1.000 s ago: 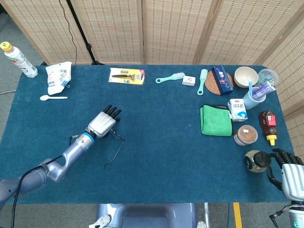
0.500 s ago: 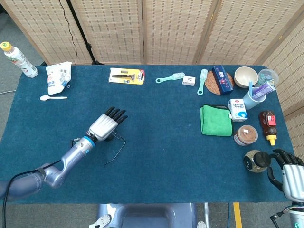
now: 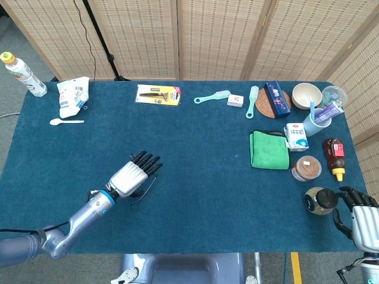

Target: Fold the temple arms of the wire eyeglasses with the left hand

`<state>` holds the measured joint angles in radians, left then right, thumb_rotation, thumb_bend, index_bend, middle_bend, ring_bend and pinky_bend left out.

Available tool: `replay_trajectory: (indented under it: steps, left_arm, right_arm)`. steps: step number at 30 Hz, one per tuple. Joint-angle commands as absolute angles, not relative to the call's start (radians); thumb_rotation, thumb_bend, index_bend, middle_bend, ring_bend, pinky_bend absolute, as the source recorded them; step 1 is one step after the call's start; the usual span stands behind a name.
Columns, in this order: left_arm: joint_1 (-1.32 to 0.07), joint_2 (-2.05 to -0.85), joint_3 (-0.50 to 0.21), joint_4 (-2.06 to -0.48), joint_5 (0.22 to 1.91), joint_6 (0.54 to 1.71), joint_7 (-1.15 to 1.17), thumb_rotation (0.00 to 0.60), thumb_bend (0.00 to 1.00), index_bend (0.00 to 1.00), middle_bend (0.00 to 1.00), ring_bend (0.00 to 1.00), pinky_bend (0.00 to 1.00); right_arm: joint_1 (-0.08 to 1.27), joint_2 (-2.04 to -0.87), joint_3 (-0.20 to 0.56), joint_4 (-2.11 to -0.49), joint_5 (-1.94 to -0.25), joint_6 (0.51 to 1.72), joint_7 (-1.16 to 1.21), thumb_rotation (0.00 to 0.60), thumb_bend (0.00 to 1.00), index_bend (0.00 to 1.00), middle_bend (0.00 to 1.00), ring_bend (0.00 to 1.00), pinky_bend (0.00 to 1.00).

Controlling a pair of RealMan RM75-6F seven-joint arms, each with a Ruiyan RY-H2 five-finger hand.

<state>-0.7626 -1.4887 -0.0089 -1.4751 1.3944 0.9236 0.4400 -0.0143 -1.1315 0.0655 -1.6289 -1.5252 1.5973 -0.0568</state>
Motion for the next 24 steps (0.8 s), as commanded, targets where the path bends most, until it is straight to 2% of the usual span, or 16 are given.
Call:
replay_trajectory:
  steps: [1, 6, 18, 24]
  left_arm:
    - [-0.748, -1.506, 0.001, -1.483, 1.392, 0.940, 0.465, 0.452, 0.23, 0.00, 0.00, 0.00, 0.00]
    - [-0.737, -1.529, 0.013, -1.486, 1.397, 0.948, 0.496, 0.421, 0.22, 0.00, 0.00, 0.00, 0.00]
    - [-0.722, -1.563, 0.029, -1.431, 1.386, 0.952, 0.597, 0.408, 0.22, 0.00, 0.00, 0.00, 0.00]
    - [-0.706, -1.587, 0.029, -1.405, 1.389, 0.975, 0.615, 0.362, 0.21, 0.00, 0.00, 0.00, 0.00]
  right_arm:
    - [-0.016, -1.131, 0.066, -1.627, -1.525, 1.599, -0.055, 0.600, 0.48, 0.38, 0.28, 0.31, 0.33]
    - [-0.018, -1.130, 0.065, -1.625, -1.524, 1.599, -0.050, 0.600, 0.48, 0.38, 0.28, 0.31, 0.34]
    - [-0.022, -1.133, 0.066, -1.617, -1.517, 1.597, -0.045, 0.600, 0.48, 0.38, 0.28, 0.31, 0.34]
    - [-0.023, -1.134, 0.065, -1.616, -1.517, 1.597, -0.045, 0.600, 0.48, 0.38, 0.28, 0.31, 0.34]
